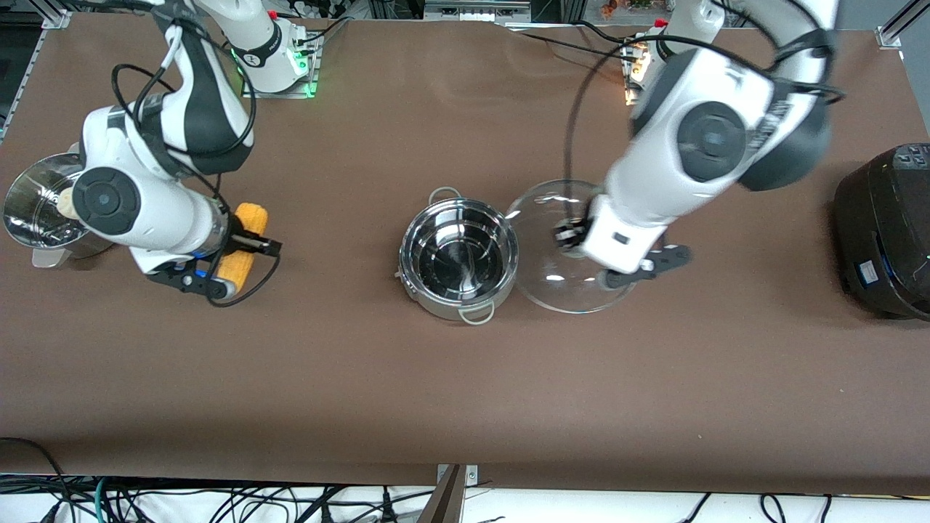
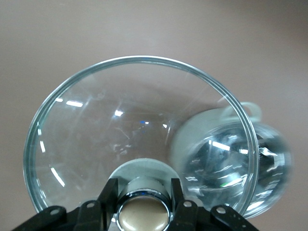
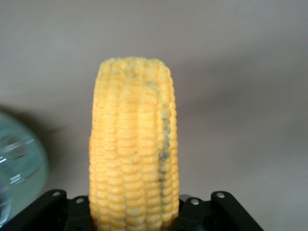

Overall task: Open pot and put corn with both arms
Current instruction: 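Lift the corn with the right gripper while the left gripper lifts the lid, then lower the corn into the pot while the left gripper sets the lid down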

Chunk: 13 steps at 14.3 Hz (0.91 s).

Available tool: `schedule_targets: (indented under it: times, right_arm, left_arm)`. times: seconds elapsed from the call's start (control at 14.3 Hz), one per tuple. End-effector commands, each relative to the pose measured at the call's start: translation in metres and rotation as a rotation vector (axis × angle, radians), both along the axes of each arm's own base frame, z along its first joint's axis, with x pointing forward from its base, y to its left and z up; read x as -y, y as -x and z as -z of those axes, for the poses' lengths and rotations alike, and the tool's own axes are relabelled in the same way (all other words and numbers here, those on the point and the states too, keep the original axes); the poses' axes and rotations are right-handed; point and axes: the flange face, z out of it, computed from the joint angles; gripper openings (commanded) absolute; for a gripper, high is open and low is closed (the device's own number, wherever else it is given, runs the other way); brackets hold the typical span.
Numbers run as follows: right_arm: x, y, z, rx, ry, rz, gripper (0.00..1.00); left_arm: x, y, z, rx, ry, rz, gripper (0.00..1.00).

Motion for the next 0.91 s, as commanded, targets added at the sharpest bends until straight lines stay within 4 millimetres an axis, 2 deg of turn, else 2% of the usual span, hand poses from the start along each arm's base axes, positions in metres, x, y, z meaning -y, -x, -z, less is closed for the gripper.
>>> schedule_targets:
  times: [0.0,0.07,0.21,0.35,0.42,0.56,0.7,0.77,0.84]
  right_arm:
    - [-0.080,0.010,-0.004,0.055,-0.023,0.060,0.00]
    - [-0.110,0.014,0.007,0.065,-0.039,0.059,0.00]
    - [-0.165,0.013,0.016,0.121,-0.138,0.064,0.00]
    - [-0.219,0.026,0.032,0.135,-0.198,0.095,0.00]
    - [-0.238,0.036,0.045,0.128,-0.194,0.124,0.00]
    - [-0.265,0.052,0.078,0.102,-0.169,0.130,0.00]
    - [-0.277,0.057,0.115,0.087,-0.150,0.116,0.00]
    - [-0.281,0.057,0.126,0.101,-0.156,0.114,0.01]
    - [-0.282,0.054,0.131,0.115,-0.167,0.119,0.25]
  left_arm:
    - [-0.081,0.037,0.021,-0.060,0.015,0.112,0.00]
    - [-0.103,0.041,0.034,-0.055,-0.018,0.146,0.00]
    - [-0.150,0.052,0.072,-0.026,-0.035,0.208,0.00]
    - [-0.188,0.071,0.118,0.043,-0.021,0.262,0.00]
    - [-0.200,0.077,0.141,0.075,-0.018,0.292,0.00]
    - [-0.214,0.089,0.181,0.109,-0.017,0.330,0.00]
    - [-0.216,0.100,0.225,0.080,-0.015,0.330,0.00]
    - [-0.216,0.104,0.238,0.069,-0.015,0.329,0.00]
    - [-0.216,0.106,0.248,0.051,-0.012,0.329,0.00]
